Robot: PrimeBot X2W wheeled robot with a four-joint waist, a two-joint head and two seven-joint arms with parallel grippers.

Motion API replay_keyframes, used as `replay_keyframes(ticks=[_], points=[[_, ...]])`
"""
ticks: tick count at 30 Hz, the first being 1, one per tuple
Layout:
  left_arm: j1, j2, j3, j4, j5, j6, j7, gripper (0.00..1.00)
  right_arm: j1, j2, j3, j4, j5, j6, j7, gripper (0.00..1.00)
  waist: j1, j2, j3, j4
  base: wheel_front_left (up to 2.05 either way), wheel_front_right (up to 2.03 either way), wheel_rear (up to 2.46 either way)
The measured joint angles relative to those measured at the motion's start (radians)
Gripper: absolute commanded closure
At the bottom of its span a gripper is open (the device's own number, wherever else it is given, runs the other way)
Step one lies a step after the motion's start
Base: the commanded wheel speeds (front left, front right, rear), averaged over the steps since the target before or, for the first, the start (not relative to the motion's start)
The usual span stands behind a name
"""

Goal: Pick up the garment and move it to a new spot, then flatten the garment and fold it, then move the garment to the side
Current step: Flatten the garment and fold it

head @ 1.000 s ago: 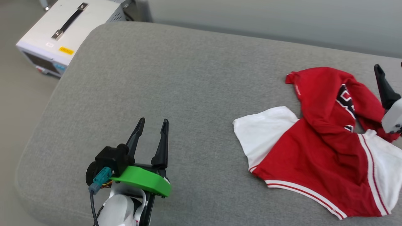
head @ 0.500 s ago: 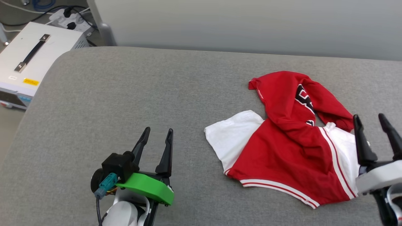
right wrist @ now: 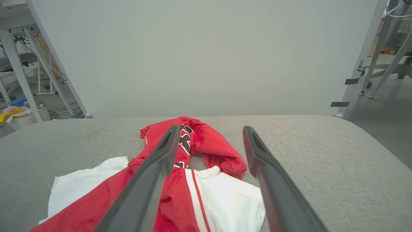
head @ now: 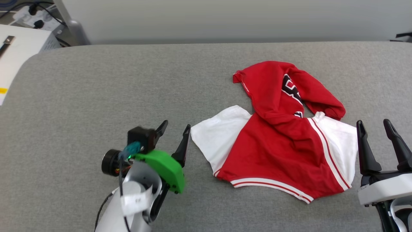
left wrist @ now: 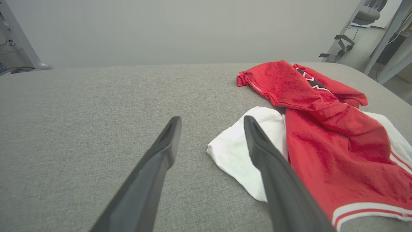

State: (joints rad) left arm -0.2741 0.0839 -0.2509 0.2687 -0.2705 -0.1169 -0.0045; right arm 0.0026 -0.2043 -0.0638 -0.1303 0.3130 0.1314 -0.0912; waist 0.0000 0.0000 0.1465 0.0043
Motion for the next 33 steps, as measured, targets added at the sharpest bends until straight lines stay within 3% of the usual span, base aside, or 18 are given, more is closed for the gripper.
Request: replay_keyframes(ticks=[4, 9, 18, 23, 24, 25, 28, 33], points=[[-0.068, 0.002, -0.031, 0.028, 0.013, 0.025, 0.2, 0.0, 0.001, 0.007, 0.005, -0.008, -0.011, 0.0, 0.006, 0.0, 0.0, 0.0, 0.024, -0.029, 0.0, 0.0, 0.0], [-0.12, 0.019, -0.06, 0.086, 0.053, 0.058, 0.375, 0.0, 0.001, 0.009, 0.018, -0.01, -0.013, 0.0, 0.008, 0.0, 0.0, 0.0, 0.049, -0.069, 0.0, 0.0, 0.0], [-0.181, 0.05, -0.06, 0.185, 0.105, 0.13, 0.418, 0.0, 0.0, 0.013, 0.032, -0.007, -0.02, 0.0, 0.007, 0.0, 0.0, 0.0, 0.098, -0.135, 0.0, 0.0, 0.0], [-0.221, 0.056, -0.071, 0.245, 0.113, 0.124, 0.404, 0.0, 0.0, 0.013, 0.033, -0.004, -0.021, 0.0, 0.002, 0.0, 0.0, 0.0, 0.123, -0.153, 0.0, 0.0, 0.0], [-0.227, 0.055, -0.075, 0.256, 0.111, 0.114, 0.405, 0.16, 0.0, 0.013, 0.032, -0.002, -0.021, 0.0, 0.001, 0.0, 0.0, 0.0, 0.127, -0.155, 0.0, 0.0, 0.0], [-0.234, 0.053, -0.08, 0.267, 0.109, 0.103, 0.409, 1.0, 0.0, 0.013, 0.031, -0.001, -0.022, 0.0, 0.001, 0.0, 0.0, 0.0, 0.13, -0.156, 0.0, 0.0, 0.0], [-0.243, 0.045, -0.085, 0.281, 0.09, 0.08, 0.417, 1.0, -0.001, 0.012, 0.026, 0.004, -0.026, 0.0, -0.001, 0.0, 0.0, 0.0, 0.131, -0.152, 0.0, 0.0, 0.0], [-0.238, 0.029, -0.069, 0.292, 0.058, 0.084, 0.361, 1.0, -0.001, 0.005, 0.022, 0.014, -0.029, 0.0, 0.012, 0.0, 0.0, 0.0, 0.117, -0.132, 0.0, 0.0, 0.0]])
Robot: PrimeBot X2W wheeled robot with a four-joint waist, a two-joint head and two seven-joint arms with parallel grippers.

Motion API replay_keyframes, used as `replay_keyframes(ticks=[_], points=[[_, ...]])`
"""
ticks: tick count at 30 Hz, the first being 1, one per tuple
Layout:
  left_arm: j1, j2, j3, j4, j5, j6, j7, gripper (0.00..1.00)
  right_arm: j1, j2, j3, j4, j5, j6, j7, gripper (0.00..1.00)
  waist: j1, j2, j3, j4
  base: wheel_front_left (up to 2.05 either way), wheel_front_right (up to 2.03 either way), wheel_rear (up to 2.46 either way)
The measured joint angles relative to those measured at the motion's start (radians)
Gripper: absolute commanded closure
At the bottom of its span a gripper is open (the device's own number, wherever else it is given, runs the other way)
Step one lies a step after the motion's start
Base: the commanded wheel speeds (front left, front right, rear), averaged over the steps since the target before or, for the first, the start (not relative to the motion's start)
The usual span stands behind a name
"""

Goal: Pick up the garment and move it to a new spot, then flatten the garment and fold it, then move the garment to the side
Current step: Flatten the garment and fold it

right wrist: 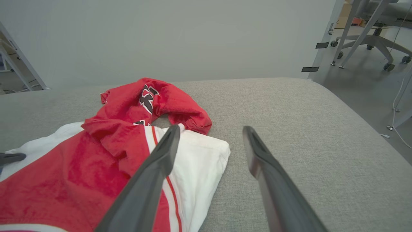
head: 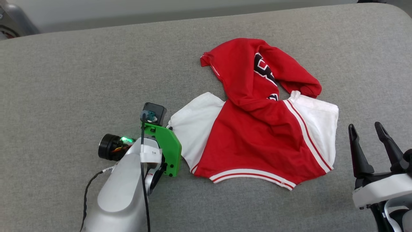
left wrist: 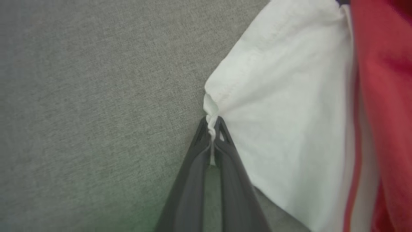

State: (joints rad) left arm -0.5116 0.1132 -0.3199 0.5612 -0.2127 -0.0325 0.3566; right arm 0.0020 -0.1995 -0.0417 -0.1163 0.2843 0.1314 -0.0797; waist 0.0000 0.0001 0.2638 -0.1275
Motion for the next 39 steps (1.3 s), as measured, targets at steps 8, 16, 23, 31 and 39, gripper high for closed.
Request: replay_keyframes(ticks=[8, 16, 23, 31, 39], points=[[0.097, 0.036, 0.08, -0.116, -0.058, 0.038, -0.088, 1.0, 0.004, -0.037, -0.014, 0.037, 0.001, 0.0, 0.094, 0.0, 0.0, 0.0, -0.045, 0.055, 0.0, 0.0, 0.0], [0.261, 0.082, 0.135, -0.34, -0.101, 0.068, -0.081, 1.0, 0.045, -0.051, -0.032, 0.077, 0.001, 0.0, 0.248, 0.0, 0.0, 0.0, -0.089, 0.129, 0.0, 0.0, 0.0], [0.447, 0.083, 0.116, -0.556, -0.181, 0.062, 0.018, 1.0, 0.055, -0.116, -0.053, 0.055, 0.024, 0.0, 0.506, 0.0, 0.0, 0.0, -0.109, 0.212, 0.0, 0.0, 0.0], [0.47, 0.088, 0.072, -0.681, -0.194, 0.054, 0.086, 1.0, -0.112, -0.25, -0.047, 0.052, 0.095, 0.0, 0.882, 0.0, 0.0, 0.0, -0.071, 0.264, 0.0, 0.0, 0.0], [0.463, 0.083, 0.037, -0.715, -0.193, 0.04, 0.095, 1.0, -0.24, -0.325, 0.007, 0.156, 0.095, 0.0, 0.978, 0.0, 0.0, 0.0, -0.013, 0.305, 0.0, 0.0, 0.0]])
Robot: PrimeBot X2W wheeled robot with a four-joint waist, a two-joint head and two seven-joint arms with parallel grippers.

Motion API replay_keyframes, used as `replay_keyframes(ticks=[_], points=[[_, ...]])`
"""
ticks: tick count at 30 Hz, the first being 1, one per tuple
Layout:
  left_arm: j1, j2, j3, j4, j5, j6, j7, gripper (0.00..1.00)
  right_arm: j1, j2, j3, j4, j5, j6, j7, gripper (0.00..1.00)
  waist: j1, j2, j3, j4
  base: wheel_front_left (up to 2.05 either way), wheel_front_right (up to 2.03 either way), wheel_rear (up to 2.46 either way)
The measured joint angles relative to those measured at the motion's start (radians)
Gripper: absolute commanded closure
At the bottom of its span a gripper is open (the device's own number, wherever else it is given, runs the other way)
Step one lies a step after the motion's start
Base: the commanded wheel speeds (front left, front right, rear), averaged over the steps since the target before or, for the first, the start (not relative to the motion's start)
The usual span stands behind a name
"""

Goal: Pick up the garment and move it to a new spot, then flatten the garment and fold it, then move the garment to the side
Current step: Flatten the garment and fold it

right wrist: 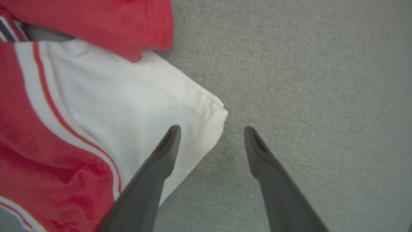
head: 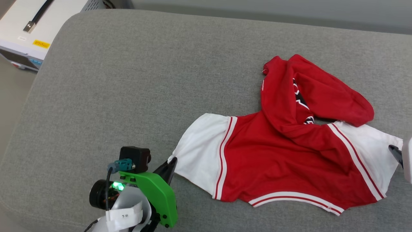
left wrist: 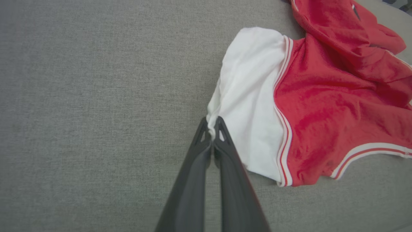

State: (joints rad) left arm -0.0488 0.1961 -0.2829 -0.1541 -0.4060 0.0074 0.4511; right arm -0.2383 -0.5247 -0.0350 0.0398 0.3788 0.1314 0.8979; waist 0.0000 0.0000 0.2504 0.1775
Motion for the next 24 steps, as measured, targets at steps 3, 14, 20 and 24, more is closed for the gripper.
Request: replay_keyframes(ticks=[3, 14, 20, 24], points=[[-0.005, -0.007, -0.014, 0.002, 0.0, -0.005, 0.0, 1.0, -0.017, -0.016, 0.026, 0.056, -0.016, 0.0, -0.005, 0.0, 0.0, 0.0, 0.02, 0.016, 0.0, 0.0, 0.0], [-0.031, -0.018, -0.027, 0.019, 0.0, -0.007, -0.018, 1.0, -0.038, -0.077, 0.125, 0.154, 0.043, -0.002, -0.032, 0.85, 0.0, 0.0, 0.071, 0.056, 0.0, 0.0, 0.0], [-0.038, -0.019, -0.015, 0.035, -0.002, -0.004, -0.029, 1.0, -0.039, -0.086, 0.153, 0.175, 0.092, -0.001, -0.061, 1.0, 0.0, 0.0, 0.057, 0.052, 0.0, 0.0, 0.0], [-0.037, -0.015, 0.002, 0.042, -0.002, 0.006, -0.046, 1.0, -0.038, -0.084, 0.137, 0.19, 0.111, 0.0, -0.091, 1.0, 0.0, 0.0, 0.031, 0.043, 0.0, 0.0, 0.0]])
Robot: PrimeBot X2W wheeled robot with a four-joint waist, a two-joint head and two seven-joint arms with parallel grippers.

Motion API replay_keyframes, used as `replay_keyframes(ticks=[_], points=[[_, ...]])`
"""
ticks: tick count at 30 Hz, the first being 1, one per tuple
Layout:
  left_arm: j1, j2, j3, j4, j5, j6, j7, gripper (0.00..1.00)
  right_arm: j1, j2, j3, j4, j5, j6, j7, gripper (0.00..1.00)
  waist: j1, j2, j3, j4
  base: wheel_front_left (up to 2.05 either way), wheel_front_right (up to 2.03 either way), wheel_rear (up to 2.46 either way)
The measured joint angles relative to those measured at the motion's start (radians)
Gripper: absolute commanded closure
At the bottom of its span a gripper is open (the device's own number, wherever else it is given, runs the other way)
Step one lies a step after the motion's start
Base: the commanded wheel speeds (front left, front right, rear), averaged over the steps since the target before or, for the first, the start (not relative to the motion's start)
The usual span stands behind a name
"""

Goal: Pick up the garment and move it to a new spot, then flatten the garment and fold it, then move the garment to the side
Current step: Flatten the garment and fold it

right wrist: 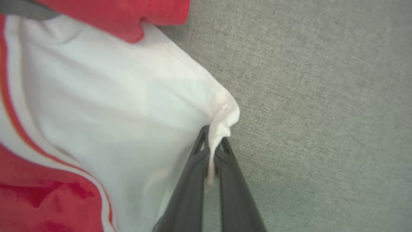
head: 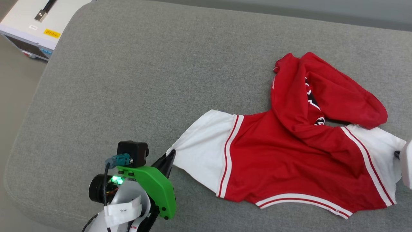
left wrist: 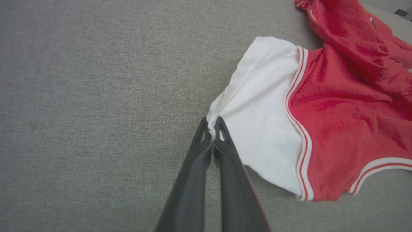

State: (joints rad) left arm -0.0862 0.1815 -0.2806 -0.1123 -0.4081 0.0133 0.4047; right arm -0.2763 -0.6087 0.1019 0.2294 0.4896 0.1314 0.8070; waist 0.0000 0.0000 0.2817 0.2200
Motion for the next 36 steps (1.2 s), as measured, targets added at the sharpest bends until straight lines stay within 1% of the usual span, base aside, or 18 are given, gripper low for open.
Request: replay_keyframes(ticks=[4, 9, 19, 25, 30, 34, 36], points=[[0.003, 0.01, 0.016, 0.002, -0.008, 0.006, -0.003, 1.0, 0.024, -0.006, -0.039, -0.003, 0.024, 0.0, -0.021, 1.0, 0.0, 0.0, -0.036, -0.015, 0.0, 0.0, 0.0], [0.015, 0.029, 0.046, -0.016, -0.019, 0.011, -0.008, 1.0, 0.058, -0.01, -0.11, -0.052, 0.066, 0.0, -0.03, 1.0, 0.0, 0.0, -0.086, -0.042, 0.0, 0.0, 0.0], [0.022, 0.072, 0.113, -0.136, -0.068, 0.018, -0.003, 1.0, 0.105, -0.001, -0.259, -0.264, 0.124, 0.0, 0.025, 1.0, 0.0, 0.0, -0.183, -0.113, 0.0, 0.0, 0.0], [0.005, 0.13, 0.172, -0.224, -0.067, 0.021, 0.019, 1.0, 0.103, 0.02, -0.327, -0.38, 0.155, 0.0, 0.053, 1.0, 0.0, 0.0, -0.224, -0.159, 0.0, 0.0, 0.0], [-0.067, 0.161, 0.204, -0.301, -0.075, 0.026, 0.05, 1.0, 0.05, 0.027, -0.373, -0.434, 0.18, 0.0, 0.071, 1.0, 0.0, 0.0, -0.244, -0.187, 0.0, 0.0, 0.0], [-0.152, 0.191, 0.226, -0.337, -0.069, 0.026, 0.051, 1.0, -0.023, 0.052, -0.407, -0.442, 0.221, 0.0, 0.102, 1.0, 0.0, 0.0, -0.248, -0.205, 0.0, 0.0, 0.0], [-0.194, 0.207, 0.23, -0.342, -0.065, 0.025, 0.06, 1.0, -0.057, 0.042, -0.407, -0.442, 0.219, 0.0, 0.104, 1.0, 0.0, 0.0, -0.243, -0.208, 0.0, 0.0, 0.0]])
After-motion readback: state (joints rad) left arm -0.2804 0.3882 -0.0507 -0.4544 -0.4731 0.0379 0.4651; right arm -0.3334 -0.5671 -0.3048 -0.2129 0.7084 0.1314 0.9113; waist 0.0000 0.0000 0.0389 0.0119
